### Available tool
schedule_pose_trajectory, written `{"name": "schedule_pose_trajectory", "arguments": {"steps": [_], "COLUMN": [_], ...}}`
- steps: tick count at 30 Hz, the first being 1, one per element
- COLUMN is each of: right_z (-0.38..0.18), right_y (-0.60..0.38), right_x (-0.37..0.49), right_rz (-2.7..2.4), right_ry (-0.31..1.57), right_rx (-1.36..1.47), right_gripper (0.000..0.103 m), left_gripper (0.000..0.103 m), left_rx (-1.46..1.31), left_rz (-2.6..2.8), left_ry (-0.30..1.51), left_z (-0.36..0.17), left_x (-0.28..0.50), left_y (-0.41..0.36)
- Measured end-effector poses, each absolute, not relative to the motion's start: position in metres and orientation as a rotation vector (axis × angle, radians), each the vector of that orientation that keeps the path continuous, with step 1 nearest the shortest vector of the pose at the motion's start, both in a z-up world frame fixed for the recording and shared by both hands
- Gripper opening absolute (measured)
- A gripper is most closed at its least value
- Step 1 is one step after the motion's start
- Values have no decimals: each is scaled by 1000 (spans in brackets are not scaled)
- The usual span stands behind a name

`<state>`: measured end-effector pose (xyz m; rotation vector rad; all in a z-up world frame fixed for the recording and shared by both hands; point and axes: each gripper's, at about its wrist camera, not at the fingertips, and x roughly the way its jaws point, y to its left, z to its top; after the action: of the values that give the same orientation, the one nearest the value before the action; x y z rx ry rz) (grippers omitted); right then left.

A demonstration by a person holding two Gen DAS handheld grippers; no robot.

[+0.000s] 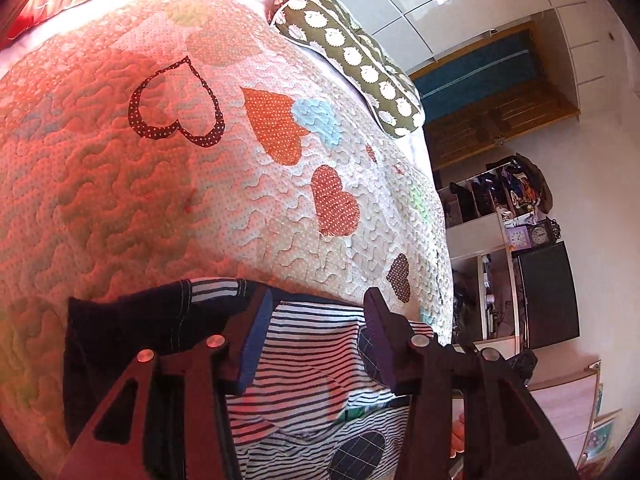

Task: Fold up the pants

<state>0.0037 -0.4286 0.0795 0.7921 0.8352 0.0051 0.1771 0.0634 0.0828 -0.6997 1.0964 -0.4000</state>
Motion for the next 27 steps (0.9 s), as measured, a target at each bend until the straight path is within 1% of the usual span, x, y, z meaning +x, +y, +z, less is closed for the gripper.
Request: {"name": "schedule_pose_trajectory", "arguments": {"steps": [4,5,8,10,11,12,14,16,18,19,20,21,23,25,26,27], "right_z": [80,77,65,59,56,55,59,71,82,86,88,89,89,86,83,79], "right_y": [-436,-435,-424,-413,-407,-401,-397,-396,-400,-404,-408,-414,-421,-424,-424,-423], "right_x": [-25,-27,-25,-18,-14,-9,-12,-21,-31,-37,-43,-50,-71,-92,-104,-115], "right_rz": [-28,-26,7,80,111,119,109,27,-136,-185,-189,-159,-89,-64,-59,-57], "right_ry": [826,837,876,881,903,922,909,875,858,852,850,849,835,850,859,870], "right_rx": [757,749,735,756,749,738,721,667,587,570,579,609,660,637,618,603], "right_gripper": [64,65,65,50,22,10,7,7,9,16,42,64,66,66,66,66], "left_gripper": [56,56,57,57,57,57,57,57,58,59,59,59,59,61,60,57], "left_rx": [-639,-626,-613,-608,-609,-608,-593,-571,-559,-552,-543,-530,-494,-439,-399,-349], "left_rz": [-377,-360,-321,-284,-267,-253,-215,-184,-171,-161,-145,-129,-108,-81,-72,-59], "left_ry": [1043,1033,1006,1002,1003,1004,1007,1004,1014,1029,1042,1048,1049,1062,1067,1070], "left_z": [99,101,99,93,90,87,81,76,68,63,57,52,44,34,31,29], "left_x": [133,121,84,62,53,44,30,21,19,19,18,17,14,13,13,13], "left_y": [80,85,99,110,114,118,125,127,125,124,121,119,112,105,101,97]}}
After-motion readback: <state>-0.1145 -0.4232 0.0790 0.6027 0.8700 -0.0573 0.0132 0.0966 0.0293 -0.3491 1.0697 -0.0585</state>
